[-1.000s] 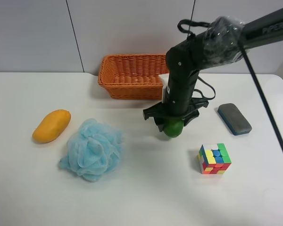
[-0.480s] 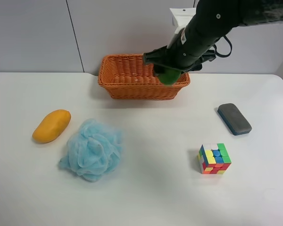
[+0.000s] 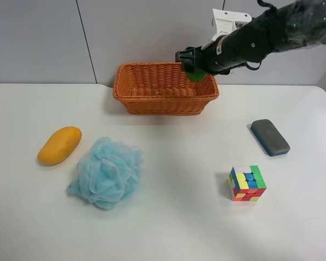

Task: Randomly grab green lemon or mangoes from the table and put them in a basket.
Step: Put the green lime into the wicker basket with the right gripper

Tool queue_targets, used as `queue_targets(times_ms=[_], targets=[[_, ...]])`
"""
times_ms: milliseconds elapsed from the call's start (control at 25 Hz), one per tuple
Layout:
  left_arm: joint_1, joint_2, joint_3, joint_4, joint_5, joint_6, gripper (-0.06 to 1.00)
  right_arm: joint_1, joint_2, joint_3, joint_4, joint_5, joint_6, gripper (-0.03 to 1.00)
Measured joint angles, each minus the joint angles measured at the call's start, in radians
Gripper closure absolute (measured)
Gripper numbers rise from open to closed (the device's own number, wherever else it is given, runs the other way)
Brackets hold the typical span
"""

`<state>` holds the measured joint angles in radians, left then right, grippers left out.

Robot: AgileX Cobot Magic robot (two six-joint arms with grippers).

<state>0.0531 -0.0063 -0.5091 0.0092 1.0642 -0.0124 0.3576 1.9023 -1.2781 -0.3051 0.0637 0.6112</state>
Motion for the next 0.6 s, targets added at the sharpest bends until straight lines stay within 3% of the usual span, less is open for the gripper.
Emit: queue_targets(times_ms=[200,600], targets=[[0.0,0.0,0.0,0.0,0.0,0.0,-0.05,-0.021,0.1,-0.006,-0.002,-0.121,-0.022,0.31],[0.0,0.0,0.0,0.0,0.0,0.0,-0.05,-0.024,0.169,-0.08,-0.002,-0.089,-0.073,0.31]])
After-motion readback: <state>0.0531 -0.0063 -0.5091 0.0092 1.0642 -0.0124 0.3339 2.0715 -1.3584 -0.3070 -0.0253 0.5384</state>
